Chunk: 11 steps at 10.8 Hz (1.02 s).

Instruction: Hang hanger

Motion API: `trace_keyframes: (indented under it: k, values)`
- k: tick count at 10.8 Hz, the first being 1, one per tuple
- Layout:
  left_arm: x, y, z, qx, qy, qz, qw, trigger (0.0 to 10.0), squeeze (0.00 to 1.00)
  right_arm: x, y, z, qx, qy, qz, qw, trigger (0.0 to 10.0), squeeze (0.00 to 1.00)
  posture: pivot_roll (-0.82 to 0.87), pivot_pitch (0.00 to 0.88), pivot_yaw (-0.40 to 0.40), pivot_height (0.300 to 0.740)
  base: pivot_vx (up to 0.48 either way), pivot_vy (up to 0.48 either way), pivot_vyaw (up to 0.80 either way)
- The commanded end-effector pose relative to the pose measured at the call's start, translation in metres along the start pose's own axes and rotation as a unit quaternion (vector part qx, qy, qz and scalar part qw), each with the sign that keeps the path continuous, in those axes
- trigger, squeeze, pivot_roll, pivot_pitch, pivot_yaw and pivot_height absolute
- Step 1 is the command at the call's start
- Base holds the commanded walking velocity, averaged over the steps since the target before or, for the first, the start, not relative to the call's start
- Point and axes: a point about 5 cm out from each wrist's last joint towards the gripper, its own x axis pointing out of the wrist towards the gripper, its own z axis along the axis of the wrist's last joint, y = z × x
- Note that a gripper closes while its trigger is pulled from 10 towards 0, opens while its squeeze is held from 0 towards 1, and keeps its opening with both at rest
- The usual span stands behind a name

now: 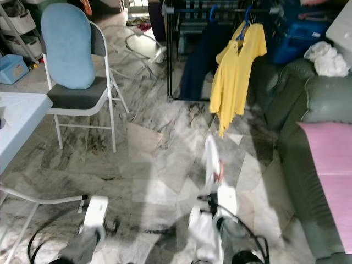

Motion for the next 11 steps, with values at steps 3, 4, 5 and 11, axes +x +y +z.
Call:
trace_keyframes:
  k: [3,4,5,11]
  values:
    - [-0.002,0.004,-0.013,-0.021,0.026,-0.004,0.999,10.0,0.00,-0.004,0.013,-0.024,-0.038,0.033,0.010,0.999,10.0,0.00,-0.11,0.007,-0.008,0.740,0.000,0.000,0.00]
    - [-0.002,0.002,-0.011,-0.022,0.024,-0.007,0.999,10.0,0.00,-0.005,0.017,-0.029,-0.050,0.034,0.016,0.998,10.0,0.00,-0.11,0.007,-0.008,0.740,0.000,0.000,0.00]
    - [-0.002,0.001,-0.011,-0.030,0.024,-0.009,0.999,10.0,0.00,-0.006,0.017,-0.029,-0.043,0.027,0.016,0.999,10.0,0.00,-0.11,0.012,-0.006,0.740,0.000,0.000,0.00]
    - [0.005,0.000,0.043,-0.046,-0.062,-0.013,0.997,10.0,0.00,0.000,-0.001,0.007,-0.017,-0.044,-0.035,0.998,10.0,0.00,-0.14,0.019,0.025,0.740,0.000,0.000,0.00]
